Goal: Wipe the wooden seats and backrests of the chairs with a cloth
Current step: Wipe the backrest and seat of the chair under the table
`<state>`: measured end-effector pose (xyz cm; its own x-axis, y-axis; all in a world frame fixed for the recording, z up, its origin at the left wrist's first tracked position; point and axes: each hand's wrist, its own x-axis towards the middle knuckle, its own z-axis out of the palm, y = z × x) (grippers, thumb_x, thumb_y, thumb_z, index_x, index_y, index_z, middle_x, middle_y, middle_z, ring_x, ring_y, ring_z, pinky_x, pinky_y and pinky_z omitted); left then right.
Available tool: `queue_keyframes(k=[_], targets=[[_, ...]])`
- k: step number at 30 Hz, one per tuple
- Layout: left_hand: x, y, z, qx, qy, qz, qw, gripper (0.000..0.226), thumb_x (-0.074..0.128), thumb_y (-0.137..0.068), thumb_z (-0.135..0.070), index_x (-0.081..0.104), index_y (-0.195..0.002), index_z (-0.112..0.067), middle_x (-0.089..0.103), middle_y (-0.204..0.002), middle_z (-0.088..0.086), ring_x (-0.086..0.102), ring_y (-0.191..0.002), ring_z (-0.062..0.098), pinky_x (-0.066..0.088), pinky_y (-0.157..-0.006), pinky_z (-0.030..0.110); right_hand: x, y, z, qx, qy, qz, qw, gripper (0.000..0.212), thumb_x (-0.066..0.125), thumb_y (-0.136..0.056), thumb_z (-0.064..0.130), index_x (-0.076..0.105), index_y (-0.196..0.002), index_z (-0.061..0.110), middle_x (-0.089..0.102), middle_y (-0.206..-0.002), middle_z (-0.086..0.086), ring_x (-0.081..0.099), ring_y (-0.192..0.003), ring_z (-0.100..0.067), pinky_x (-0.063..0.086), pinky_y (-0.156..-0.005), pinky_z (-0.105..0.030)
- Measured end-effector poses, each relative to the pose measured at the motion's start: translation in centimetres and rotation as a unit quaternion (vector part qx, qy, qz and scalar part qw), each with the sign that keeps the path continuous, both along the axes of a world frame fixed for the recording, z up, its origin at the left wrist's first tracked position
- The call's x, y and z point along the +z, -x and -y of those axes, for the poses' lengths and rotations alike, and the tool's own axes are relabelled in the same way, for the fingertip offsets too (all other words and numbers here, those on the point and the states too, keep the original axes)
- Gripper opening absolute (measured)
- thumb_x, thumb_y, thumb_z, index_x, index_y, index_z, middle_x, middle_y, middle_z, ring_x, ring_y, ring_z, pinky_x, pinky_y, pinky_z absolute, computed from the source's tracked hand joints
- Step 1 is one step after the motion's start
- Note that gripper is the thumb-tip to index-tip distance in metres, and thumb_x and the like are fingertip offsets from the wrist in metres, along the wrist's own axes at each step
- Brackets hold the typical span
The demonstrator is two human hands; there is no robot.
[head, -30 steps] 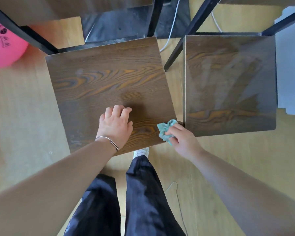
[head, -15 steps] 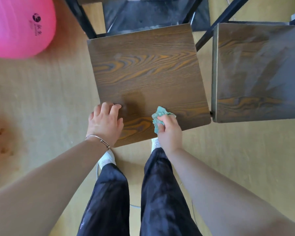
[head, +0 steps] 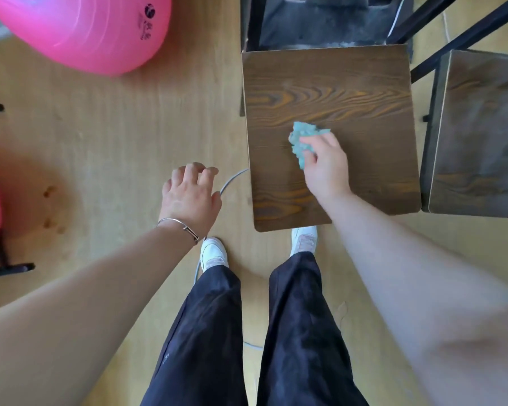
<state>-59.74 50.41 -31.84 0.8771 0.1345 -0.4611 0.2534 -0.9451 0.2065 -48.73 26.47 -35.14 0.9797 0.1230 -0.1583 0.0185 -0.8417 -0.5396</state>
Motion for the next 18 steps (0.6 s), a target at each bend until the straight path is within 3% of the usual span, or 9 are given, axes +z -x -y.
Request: queue_keyframes(k=[5,9,13,15,18], targets=[[-0.1,0.3,-0.1,0.005,0.011,0.01,1.0,0.046,0.048,-0.093,-0.033,0.043,-0.137,-0.023,0.042,-0.135,0.003,0.035,-0.122,0.032,0.034,-0.098,0.043,-2.6,-3.0,-3.1,0.078,0.045,-0.035,0.995,0.029,0.05,-0.09,0.008,0.069,-0.112,0.013,0.057,-0.122,-0.01,0.057,-0.106,-0.031,0.043,-0.094,-0.028],[-0.1,0.9,-0.3,-0.004,0.015,0.002,1.0,0.046,0.049,-0.092,-0.033,0.043,-0.137,-0.023,0.042,-0.135,0.004,0.035,-0.122,0.032,0.034,-0.098,0.044,-2.2,4.0,-4.0,0.197,0.0,-0.033,0.98,0.029,0.051,-0.082,0.011,0.07,-0.103,0.013,0.06,-0.101,-0.011,0.06,-0.087,-0.035,0.051,-0.073,-0.038],[0.0,1.3,0.2,-0.016,0.014,-0.012,1.0,0.046,0.047,-0.093,-0.034,0.042,-0.138,-0.024,0.041,-0.136,0.003,0.034,-0.123,0.031,0.034,-0.099,0.043,-1.9,11.0,-2.4,0.271,0.004,-0.08,0.959,0.032,0.06,-0.082,-0.001,0.07,-0.109,0.014,0.058,-0.098,-0.007,0.059,-0.08,-0.032,0.046,-0.064,-0.032],[-0.1,1.3,0.6,-0.025,0.015,-0.013,1.0,0.045,0.046,-0.093,-0.034,0.042,-0.137,-0.024,0.041,-0.136,0.003,0.034,-0.123,0.031,0.034,-0.099,0.043,-1.1,11.7,-1.8,0.201,-0.034,-0.11,0.973,0.032,0.056,-0.085,-0.001,0.07,-0.11,0.013,0.059,-0.102,-0.005,0.059,-0.088,-0.026,0.043,-0.072,-0.028],[-0.3,1.1,0.9,-0.029,0.021,-0.003,0.999,0.044,0.047,-0.093,-0.034,0.042,-0.136,-0.024,0.041,-0.135,0.003,0.035,-0.122,0.031,0.034,-0.098,0.043,0.0,10.3,0.9,-0.013,-0.044,-0.04,0.998,0.031,0.053,-0.083,0.001,0.07,-0.107,0.011,0.06,-0.106,-0.008,0.058,-0.094,-0.023,0.044,-0.08,-0.027]])
